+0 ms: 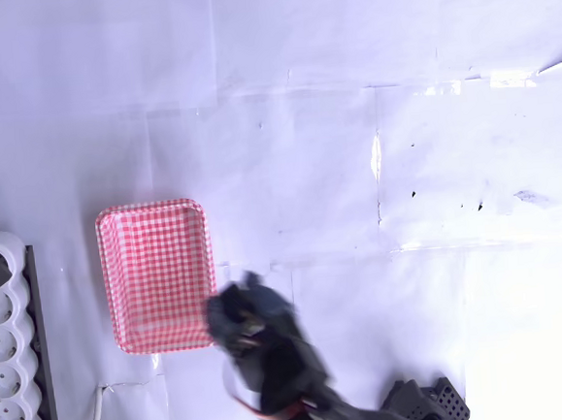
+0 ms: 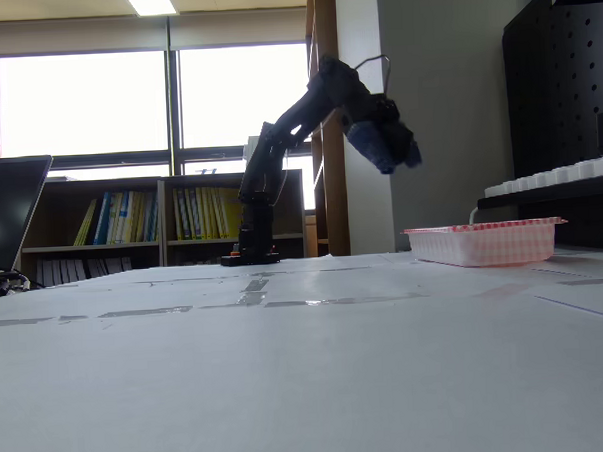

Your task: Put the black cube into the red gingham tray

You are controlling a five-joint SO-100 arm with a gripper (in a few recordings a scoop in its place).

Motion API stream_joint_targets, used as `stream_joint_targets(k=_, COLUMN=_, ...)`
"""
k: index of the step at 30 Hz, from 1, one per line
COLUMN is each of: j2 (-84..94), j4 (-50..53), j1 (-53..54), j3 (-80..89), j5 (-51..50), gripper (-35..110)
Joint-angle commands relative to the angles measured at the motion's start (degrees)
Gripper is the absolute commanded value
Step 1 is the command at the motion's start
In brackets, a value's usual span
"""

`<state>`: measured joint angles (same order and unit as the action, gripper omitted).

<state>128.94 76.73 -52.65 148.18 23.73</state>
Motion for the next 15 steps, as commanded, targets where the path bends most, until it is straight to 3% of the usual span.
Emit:
stream_joint_targets(k=1, j2=3.60, j4=-9.40, j1=-5.10, j3=10.02, j5=-3.43, gripper=0)
stream_joint_targets(k=7, j2=11.60, j4=-20.30, j1=-8.44, j3=12.39, j5=-8.61, gripper=0)
stream_joint_targets(k=15, j2=16.96, j4=-25.40, j1=-8.26, j3=14.06, j5=-10.02, gripper=4)
